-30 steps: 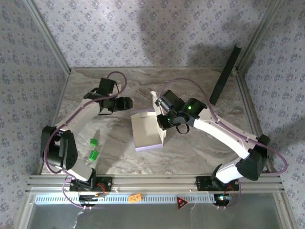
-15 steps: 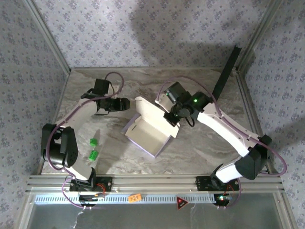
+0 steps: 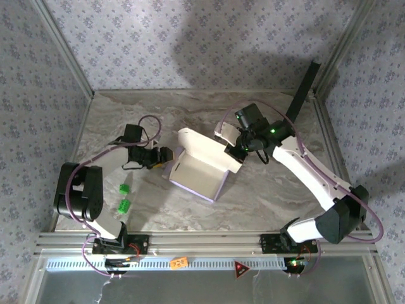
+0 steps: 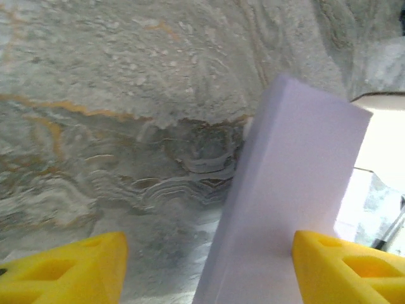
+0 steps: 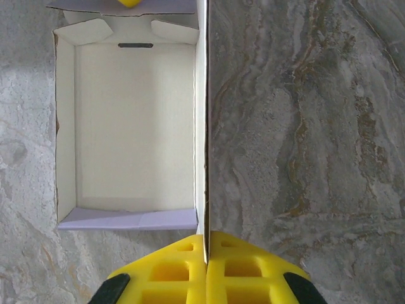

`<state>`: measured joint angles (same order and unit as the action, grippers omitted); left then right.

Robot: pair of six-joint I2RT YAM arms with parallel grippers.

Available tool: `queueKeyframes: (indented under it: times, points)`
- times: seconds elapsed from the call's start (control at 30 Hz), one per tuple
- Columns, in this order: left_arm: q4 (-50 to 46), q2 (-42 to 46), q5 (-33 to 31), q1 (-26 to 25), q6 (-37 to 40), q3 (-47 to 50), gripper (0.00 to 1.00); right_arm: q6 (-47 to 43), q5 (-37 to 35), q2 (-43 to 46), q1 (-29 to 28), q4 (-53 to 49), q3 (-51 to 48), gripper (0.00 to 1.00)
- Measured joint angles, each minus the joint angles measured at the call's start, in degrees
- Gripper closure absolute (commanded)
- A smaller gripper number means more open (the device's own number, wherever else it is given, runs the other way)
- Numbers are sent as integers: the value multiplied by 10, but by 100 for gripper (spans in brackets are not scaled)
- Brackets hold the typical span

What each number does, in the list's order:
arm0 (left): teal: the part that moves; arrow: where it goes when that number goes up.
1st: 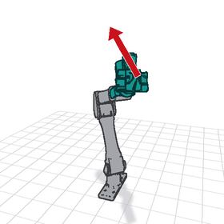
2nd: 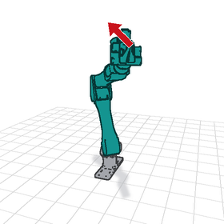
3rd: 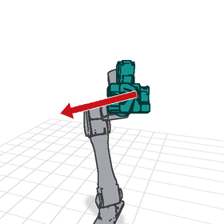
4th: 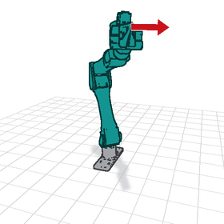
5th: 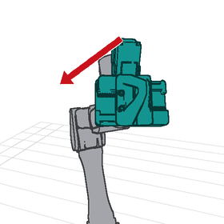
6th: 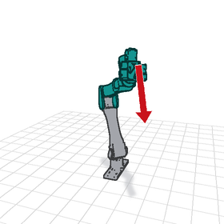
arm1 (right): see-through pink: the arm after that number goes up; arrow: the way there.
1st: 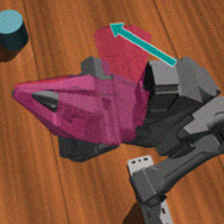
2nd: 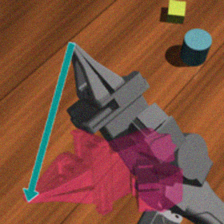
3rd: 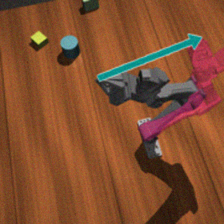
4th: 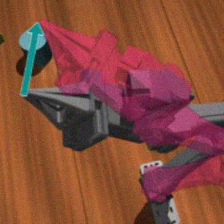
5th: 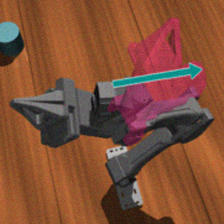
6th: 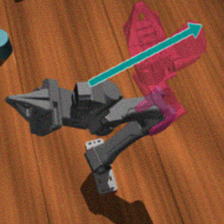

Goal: Fold the paper box

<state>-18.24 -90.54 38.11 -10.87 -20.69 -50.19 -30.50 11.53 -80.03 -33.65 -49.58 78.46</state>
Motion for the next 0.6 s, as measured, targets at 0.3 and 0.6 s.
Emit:
queueKeyframes:
  times: [0.3, 0.6]
  points:
    - [17, -35, 66, 0, -4, 0, 42, 0, 0, 0, 0, 10, -3, 100]
    - [-14, -32, 68, -21, 7, -21, 44, 2, -15, -16, -7, 18, 0, 100]
